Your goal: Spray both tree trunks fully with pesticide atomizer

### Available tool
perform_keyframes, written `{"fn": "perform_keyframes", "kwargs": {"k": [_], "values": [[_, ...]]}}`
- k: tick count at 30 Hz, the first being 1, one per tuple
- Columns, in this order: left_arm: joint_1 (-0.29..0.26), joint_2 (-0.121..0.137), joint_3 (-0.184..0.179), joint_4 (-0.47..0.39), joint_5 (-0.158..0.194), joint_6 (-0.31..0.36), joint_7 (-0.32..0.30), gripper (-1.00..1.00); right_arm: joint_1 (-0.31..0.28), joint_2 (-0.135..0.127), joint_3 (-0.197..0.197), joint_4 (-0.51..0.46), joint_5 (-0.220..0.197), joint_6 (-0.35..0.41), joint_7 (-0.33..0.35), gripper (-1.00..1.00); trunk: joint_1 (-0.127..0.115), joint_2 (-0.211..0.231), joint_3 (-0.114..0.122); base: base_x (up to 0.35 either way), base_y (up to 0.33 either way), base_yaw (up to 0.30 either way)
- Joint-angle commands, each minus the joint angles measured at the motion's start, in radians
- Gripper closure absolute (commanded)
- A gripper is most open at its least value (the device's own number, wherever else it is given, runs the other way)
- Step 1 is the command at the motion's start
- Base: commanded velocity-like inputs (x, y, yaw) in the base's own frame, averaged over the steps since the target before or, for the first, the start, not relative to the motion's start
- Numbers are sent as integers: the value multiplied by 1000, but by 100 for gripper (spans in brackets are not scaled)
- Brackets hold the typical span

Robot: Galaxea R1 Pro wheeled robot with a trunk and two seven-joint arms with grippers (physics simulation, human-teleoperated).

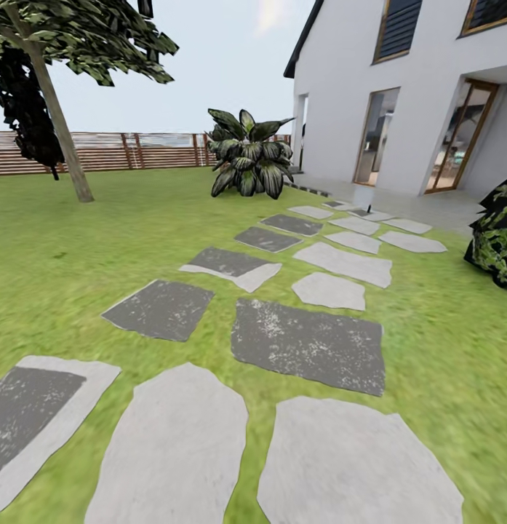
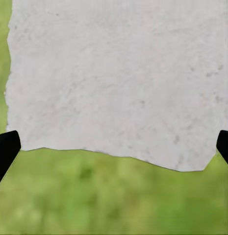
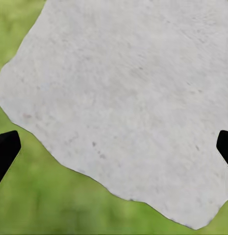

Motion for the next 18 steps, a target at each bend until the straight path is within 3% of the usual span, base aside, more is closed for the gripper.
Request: {"fn": "perform_keyframes", "kwargs": {"k": [1, 18], "values": [[0, 0, 0, 0, 0, 0, 0, -100, 0, 0, 1, 0, 0, 0, -1, -100, 0, 0, -1, 339, 0, 0], [0, 0, 0, 0, 0, 0, 0, -100, 0, -1, 1, 1, 2, 0, -4, -100, 0, 0, -2, 339, 0, 0]]}}
